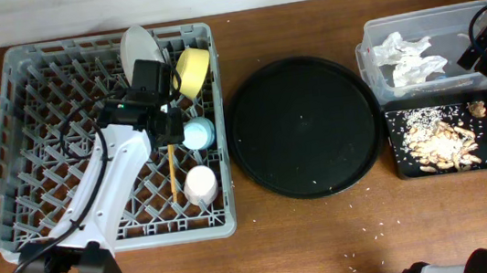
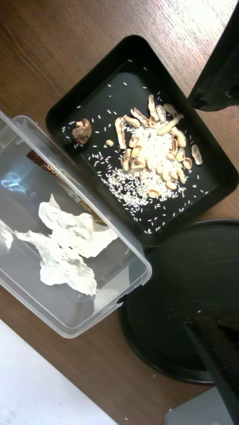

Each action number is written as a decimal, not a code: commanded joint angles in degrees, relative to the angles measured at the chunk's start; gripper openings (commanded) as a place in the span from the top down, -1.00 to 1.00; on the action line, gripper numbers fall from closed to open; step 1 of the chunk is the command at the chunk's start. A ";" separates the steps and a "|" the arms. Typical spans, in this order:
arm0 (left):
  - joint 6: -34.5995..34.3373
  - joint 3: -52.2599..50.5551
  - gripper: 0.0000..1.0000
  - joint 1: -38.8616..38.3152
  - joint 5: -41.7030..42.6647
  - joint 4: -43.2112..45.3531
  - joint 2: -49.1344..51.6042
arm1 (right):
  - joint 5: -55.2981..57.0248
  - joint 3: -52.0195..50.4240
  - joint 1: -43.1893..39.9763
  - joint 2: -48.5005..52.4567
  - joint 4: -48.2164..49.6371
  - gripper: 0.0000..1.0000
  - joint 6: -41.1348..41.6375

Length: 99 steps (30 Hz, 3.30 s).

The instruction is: Sort waste into correct bins and load items into the dishwasher rack

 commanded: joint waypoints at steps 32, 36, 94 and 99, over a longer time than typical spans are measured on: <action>3.15 28.59 0.18 0.13 -4.13 -20.09 6.08 | 0.70 0.96 -0.26 0.04 -0.04 -0.97 0.44; 3.13 32.61 -0.99 0.13 -4.37 -24.00 6.10 | 0.70 0.96 -0.26 0.04 -0.04 -0.97 0.44; 3.13 32.61 -0.99 0.13 -4.33 -24.06 6.10 | 0.61 -99.27 31.74 -86.38 68.39 -0.97 -13.11; 3.13 32.61 -0.99 0.13 -4.35 -24.15 6.10 | 1.95 -99.27 31.74 -86.38 66.40 -0.97 -13.16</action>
